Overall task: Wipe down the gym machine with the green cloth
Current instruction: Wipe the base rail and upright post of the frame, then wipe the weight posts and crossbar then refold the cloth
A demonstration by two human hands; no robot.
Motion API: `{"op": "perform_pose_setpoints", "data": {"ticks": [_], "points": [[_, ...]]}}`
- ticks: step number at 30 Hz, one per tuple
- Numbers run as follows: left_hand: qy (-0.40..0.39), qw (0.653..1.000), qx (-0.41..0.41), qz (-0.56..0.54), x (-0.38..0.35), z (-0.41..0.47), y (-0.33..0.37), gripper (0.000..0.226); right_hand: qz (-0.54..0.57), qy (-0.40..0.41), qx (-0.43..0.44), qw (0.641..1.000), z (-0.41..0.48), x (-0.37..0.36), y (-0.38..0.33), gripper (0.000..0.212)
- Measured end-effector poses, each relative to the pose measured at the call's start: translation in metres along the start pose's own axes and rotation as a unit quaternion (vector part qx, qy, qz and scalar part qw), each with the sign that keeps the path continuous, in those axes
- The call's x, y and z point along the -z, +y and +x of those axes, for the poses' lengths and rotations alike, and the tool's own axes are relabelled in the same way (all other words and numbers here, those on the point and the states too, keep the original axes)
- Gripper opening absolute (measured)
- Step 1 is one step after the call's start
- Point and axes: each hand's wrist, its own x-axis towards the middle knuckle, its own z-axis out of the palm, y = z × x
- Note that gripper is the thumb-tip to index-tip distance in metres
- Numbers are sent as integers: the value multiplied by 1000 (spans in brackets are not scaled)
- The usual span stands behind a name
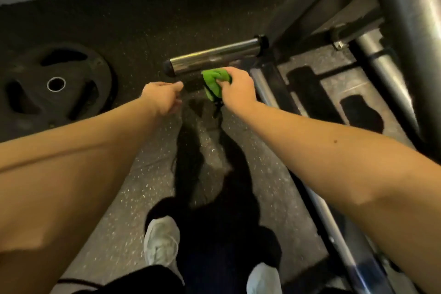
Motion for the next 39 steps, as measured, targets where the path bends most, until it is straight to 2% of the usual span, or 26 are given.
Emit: {"op": "perform_pose_setpoints", "data": {"ticks": [2,4,6,8,10,13,15,17,21,23,26,27,30,33,36,39], "points": [[-36,998,6,59,-8,-19,-1,27,136,-1,-14,991,-36,-13,-14,23],[-67,997,8,31,-7,-18,13,33,231,-10,-11,973,-41,-32,-23,23],[-107,994,14,20,-1,-11,18,38,230,0,-8,973,-39,-49,-16,25],[-100,995,6,18,-1,-3,30,38,250,-20,-17,968,-34,-51,-15,28],[-119,992,-19,29,-3,5,29,40,199,-44,21,979,-26,-49,-14,34],[-100,987,-86,89,0,2,29,28,136,-95,39,985,-27,-37,-22,51],[-89,986,-111,93,7,4,24,20,137,-121,16,983,-30,-28,-27,73],[-79,986,-123,83,15,0,18,17,171,-168,-42,970,-39,-25,-32,91],[-118,976,-125,131,35,-23,12,12,250,-173,-106,947,-53,-25,-35,101],[-150,966,-124,170,45,-31,11,13,229,-175,-98,953,-62,-23,-38,88],[-169,951,-140,219,55,-40,22,12,180,-174,-70,966,-72,-15,-49,33],[-178,944,-143,238,58,-44,26,15,176,-170,-73,967,-74,-15,-52,21],[-189,938,-134,258,64,-60,41,30,185,-133,-102,968,-79,-11,-61,22],[-208,942,-93,248,65,-69,52,51,275,-96,-146,946,-85,-6,-67,20],[-238,932,-66,265,65,-76,63,48,346,-60,-197,915,-94,2,-74,17],[-226,886,-124,386,70,-88,71,34,357,-22,-221,907,-110,10,-81,30]]}}
